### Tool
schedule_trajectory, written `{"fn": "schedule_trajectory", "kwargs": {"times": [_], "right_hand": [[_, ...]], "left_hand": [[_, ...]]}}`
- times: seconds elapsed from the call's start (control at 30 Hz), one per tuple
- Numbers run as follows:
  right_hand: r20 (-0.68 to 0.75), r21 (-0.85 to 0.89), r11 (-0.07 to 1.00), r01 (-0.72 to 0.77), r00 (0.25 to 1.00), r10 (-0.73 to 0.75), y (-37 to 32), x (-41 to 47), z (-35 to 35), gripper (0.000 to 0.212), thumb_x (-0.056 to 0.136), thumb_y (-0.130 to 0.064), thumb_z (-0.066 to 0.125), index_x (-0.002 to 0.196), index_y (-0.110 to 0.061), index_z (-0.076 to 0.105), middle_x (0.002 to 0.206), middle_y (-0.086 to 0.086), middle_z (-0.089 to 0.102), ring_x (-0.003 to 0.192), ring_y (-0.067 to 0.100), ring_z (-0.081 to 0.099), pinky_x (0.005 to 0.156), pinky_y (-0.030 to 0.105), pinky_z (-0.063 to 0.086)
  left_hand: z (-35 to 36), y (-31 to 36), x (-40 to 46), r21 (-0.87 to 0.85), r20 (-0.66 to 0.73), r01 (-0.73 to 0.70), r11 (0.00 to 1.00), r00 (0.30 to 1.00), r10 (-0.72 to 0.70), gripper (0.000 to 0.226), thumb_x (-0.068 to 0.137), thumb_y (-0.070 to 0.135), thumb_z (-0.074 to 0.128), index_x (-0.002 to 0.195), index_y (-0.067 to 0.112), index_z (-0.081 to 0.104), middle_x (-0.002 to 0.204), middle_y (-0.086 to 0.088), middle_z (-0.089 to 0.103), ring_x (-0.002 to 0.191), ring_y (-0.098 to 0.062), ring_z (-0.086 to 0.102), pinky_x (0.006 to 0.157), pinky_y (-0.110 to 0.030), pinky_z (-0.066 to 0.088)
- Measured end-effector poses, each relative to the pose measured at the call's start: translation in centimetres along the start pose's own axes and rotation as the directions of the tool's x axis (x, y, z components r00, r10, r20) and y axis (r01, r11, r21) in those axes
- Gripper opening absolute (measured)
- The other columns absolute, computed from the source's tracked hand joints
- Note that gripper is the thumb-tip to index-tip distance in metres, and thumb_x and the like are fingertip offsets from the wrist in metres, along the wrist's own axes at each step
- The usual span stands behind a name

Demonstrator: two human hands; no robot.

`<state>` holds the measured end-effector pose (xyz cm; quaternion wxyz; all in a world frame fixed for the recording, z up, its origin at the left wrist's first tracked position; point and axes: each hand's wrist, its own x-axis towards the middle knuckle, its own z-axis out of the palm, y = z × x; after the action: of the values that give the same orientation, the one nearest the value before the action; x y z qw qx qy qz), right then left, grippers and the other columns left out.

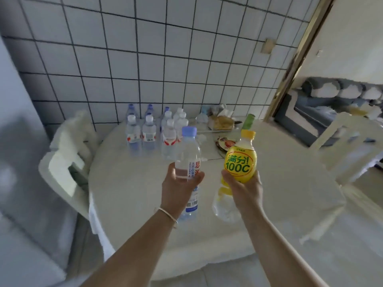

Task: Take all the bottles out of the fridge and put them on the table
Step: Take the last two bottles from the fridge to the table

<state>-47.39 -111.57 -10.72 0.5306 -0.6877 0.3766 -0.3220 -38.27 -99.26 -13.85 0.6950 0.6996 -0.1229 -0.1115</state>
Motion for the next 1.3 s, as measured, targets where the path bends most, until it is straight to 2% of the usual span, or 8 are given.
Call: {"fn": "schedule_trajectory", "kwargs": {"times": [0.07, 0.17, 0.33, 0.6, 0.83, 1.0, 1.17, 1.3], "right_hand": [[0.088, 0.0, 1.0, -0.007, 0.996, 0.007, 0.5, 1.9, 2.3, 0.039, 0.068, -0.023, 0.08, 0.097, -0.018, 0.054, 0.077, -0.008, 0.059, 0.067, 0.002, 0.055, 0.044, 0.005, 0.039], [0.217, -0.019, 0.999, -0.026, 0.976, 0.029, 1.5, 4.1, 6.2, 0.041, 0.066, -0.02, 0.081, 0.095, -0.019, 0.052, 0.076, -0.009, 0.059, 0.066, 0.003, 0.055, 0.046, 0.009, 0.041], [0.371, -0.094, 0.995, -0.046, 0.925, 0.078, 3.2, 7.7, 13.7, 0.051, 0.058, -0.024, 0.084, 0.096, -0.022, 0.05, 0.08, -0.005, 0.062, 0.074, 0.016, 0.061, 0.066, 0.035, 0.053], [0.469, -0.197, 0.978, -0.063, 0.87, 0.15, 4.4, 13.0, 25.3, 0.051, 0.06, -0.031, 0.082, 0.098, -0.031, 0.047, 0.088, -0.007, 0.061, 0.081, 0.018, 0.06, 0.069, 0.03, 0.047], [0.459, -0.254, 0.966, -0.043, 0.874, 0.16, 6.2, 15.9, 32.7, 0.063, 0.057, -0.031, 0.082, 0.111, -0.026, 0.049, 0.099, -0.002, 0.064, 0.094, 0.023, 0.06, 0.075, 0.033, 0.048], [0.441, -0.288, 0.957, -0.032, 0.883, 0.162, 8.0, 16.5, 35.6, 0.066, 0.057, -0.032, 0.082, 0.114, -0.029, 0.048, 0.104, -0.002, 0.064, 0.096, 0.023, 0.059, 0.074, 0.03, 0.045], [0.385, -0.262, 0.962, -0.074, 0.906, 0.175, 8.8, 17.0, 36.9, 0.068, 0.057, -0.027, 0.082, 0.116, -0.032, 0.048, 0.103, -0.005, 0.065, 0.091, 0.019, 0.058, 0.074, 0.027, 0.04], [0.345, -0.267, 0.959, -0.09, 0.921, 0.183, 9.0, 17.7, 37.3, 0.067, 0.058, -0.027, 0.082, 0.116, -0.028, 0.049, 0.105, -0.002, 0.064, 0.093, 0.02, 0.057, 0.075, 0.027, 0.038]], "left_hand": [[-0.7, -1.4, 1.7, 0.026, -0.079, 0.026, 0.999, 0.997, -0.024, 0.044, 0.07, 0.027, 0.08, 0.104, 0.018, 0.055, 0.089, 0.004, 0.069, 0.075, -0.007, 0.067, 0.066, -0.015, 0.051], [-2.1, -3.5, 4.2, 0.051, -0.188, 0.089, 0.995, 0.979, -0.078, 0.054, 0.066, 0.03, 0.082, 0.109, 0.016, 0.053, 0.093, 0.0, 0.07, 0.079, -0.012, 0.069, 0.078, -0.031, 0.054], [-4.4, -6.3, 9.3, 0.018, -0.344, 0.179, 0.984, 0.925, -0.162, 0.06, 0.058, 0.033, 0.084, 0.105, 0.013, 0.052, 0.093, -0.005, 0.07, 0.078, -0.016, 0.068, 0.079, -0.034, 0.053], [-8.5, -9.4, 19.2, 0.082, -0.415, 0.252, 0.964, 0.888, -0.197, 0.05, 0.05, 0.044, 0.079, 0.089, 0.029, 0.053, 0.091, 0.001, 0.069, 0.086, -0.017, 0.067, 0.083, -0.039, 0.053], [-10.3, -11.9, 25.5, 0.174, -0.456, 0.291, 0.941, 0.87, -0.185, 0.065, 0.05, 0.038, 0.084, 0.103, 0.018, 0.053, 0.089, 0.011, 0.064, 0.09, -0.018, 0.063, 0.075, -0.027, 0.043], [-11.1, -14.4, 28.1, 0.28, -0.49, 0.316, 0.907, 0.859, -0.148, 0.061, 0.052, 0.028, 0.087, 0.097, 0.025, 0.046, 0.088, 0.005, 0.062, 0.089, -0.025, 0.063, 0.073, -0.027, 0.043], [-11.2, -15.7, 29.8, 0.311, -0.465, 0.327, 0.892, 0.871, -0.157, 0.059, 0.056, 0.023, 0.088, 0.098, 0.026, 0.046, 0.084, 0.012, 0.059, 0.081, -0.014, 0.058, 0.06, -0.005, 0.036], [-11.0, -16.0, 30.6, 0.332, -0.445, 0.307, 0.892, 0.885, -0.138, 0.061, 0.057, 0.02, 0.087, 0.107, 0.016, 0.052, 0.088, 0.007, 0.059, 0.083, -0.016, 0.057, 0.069, -0.016, 0.037]]}}
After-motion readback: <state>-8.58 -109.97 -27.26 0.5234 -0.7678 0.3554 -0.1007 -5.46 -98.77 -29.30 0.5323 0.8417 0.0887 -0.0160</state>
